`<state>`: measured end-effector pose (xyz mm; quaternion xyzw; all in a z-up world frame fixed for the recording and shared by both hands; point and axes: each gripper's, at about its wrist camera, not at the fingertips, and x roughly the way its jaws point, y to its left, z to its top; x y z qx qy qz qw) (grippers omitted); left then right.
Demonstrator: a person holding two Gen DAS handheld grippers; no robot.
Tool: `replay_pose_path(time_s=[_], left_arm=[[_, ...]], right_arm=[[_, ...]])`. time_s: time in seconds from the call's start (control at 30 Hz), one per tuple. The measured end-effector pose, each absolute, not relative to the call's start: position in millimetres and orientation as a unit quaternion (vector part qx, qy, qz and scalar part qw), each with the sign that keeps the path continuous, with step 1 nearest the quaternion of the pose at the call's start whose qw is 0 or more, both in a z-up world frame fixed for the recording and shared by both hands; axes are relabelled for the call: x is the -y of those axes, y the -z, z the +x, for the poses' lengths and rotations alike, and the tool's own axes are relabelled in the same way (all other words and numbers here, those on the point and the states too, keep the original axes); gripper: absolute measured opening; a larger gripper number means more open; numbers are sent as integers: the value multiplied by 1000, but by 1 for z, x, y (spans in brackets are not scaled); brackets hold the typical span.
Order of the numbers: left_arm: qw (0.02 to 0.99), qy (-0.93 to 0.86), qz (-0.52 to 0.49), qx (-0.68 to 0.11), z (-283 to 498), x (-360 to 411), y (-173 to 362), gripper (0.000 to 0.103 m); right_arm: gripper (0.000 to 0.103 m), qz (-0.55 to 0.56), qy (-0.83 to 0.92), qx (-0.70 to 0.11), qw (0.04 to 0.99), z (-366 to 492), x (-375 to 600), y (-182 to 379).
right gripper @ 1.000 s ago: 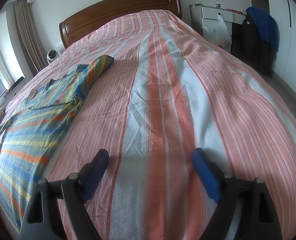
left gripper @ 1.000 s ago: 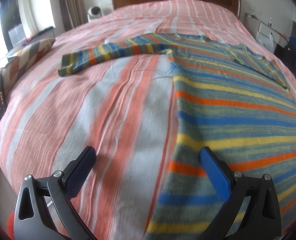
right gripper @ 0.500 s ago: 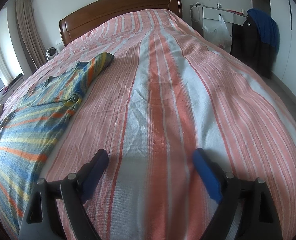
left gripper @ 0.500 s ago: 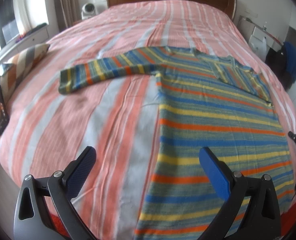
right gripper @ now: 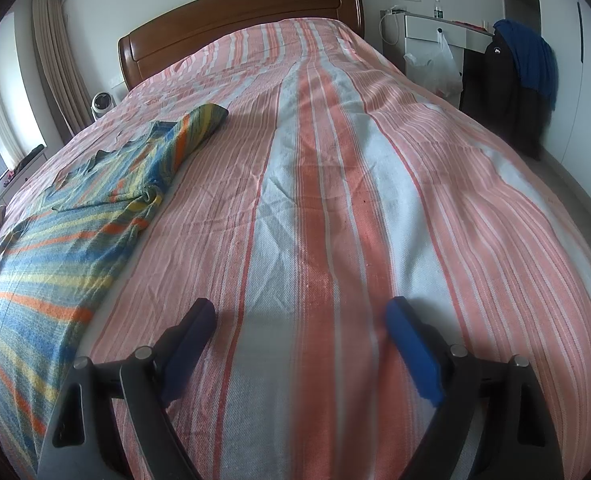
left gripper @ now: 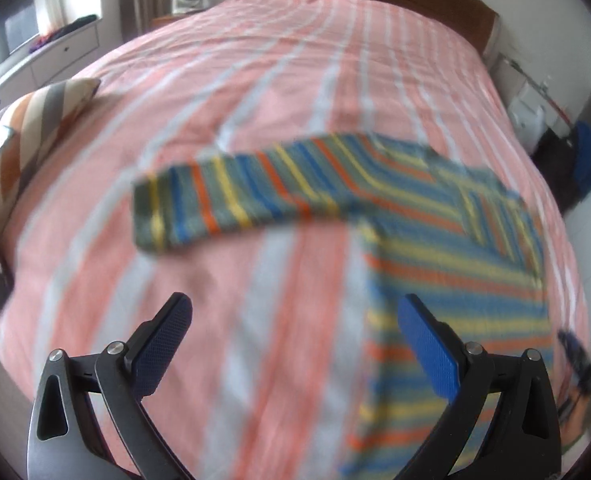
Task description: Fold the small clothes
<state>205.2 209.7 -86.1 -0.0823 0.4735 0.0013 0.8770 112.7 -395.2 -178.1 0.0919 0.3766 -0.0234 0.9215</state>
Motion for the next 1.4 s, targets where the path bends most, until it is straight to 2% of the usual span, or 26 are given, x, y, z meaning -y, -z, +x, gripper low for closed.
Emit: replay_pose_path(time_s=[0.17, 0.27, 0.43, 0.47, 0.53, 0.57, 0.6, 0.67, 0.8, 0.97, 1.17, 1.23, 1.27, 1.3, 1.33, 1.4], left_arm=[[863, -120, -116, -478, 264, -297, 104, 101], [847, -137, -149, -491, 279, -320, 126, 98], [837, -153, -149, -504, 298, -326, 159, 76], [837, -155, -146, -505, 301, -326, 163, 64], [840, -151, -138, -502, 304, -325, 165, 15], [841, -148, -139, -501, 305, -324, 164, 1], [845, -150, -144, -493, 305, -323, 158, 0], [857, -133, -157, -472, 302, -313, 135, 0], [896, -48, -120, -425, 309, -244, 63, 0], [915, 83, -63, -389, 318, -112, -2, 0], [902, 161, -11, -401, 330, 22, 18, 0], [897, 166, 2, -410, 328, 49, 40, 5], [886, 165, 9, -432, 332, 59, 55, 22], [873, 159, 9, -461, 336, 63, 70, 55], [867, 155, 0, -474, 336, 63, 77, 65], [867, 155, -36, -473, 334, 46, 82, 67]], right_arm=[[87, 90, 24, -377, 922, 113, 394, 178], [87, 86, 25, -378, 921, 114, 394, 178], [87, 77, 30, -381, 921, 115, 392, 179], [87, 75, 31, -382, 921, 116, 391, 179], [88, 72, 33, -383, 920, 116, 389, 179], [88, 70, 34, -384, 920, 117, 389, 179], [88, 69, 35, -384, 920, 117, 389, 179], [88, 69, 35, -384, 920, 117, 389, 179], [88, 65, 37, -384, 921, 117, 387, 180], [88, 65, 37, -383, 921, 117, 388, 180], [88, 69, 35, -382, 921, 116, 388, 180], [88, 70, 34, -382, 921, 116, 389, 180], [88, 70, 34, -382, 921, 116, 388, 180], [88, 71, 34, -382, 921, 115, 388, 180], [88, 71, 33, -382, 921, 116, 389, 180], [89, 72, 33, -381, 921, 115, 390, 180]])
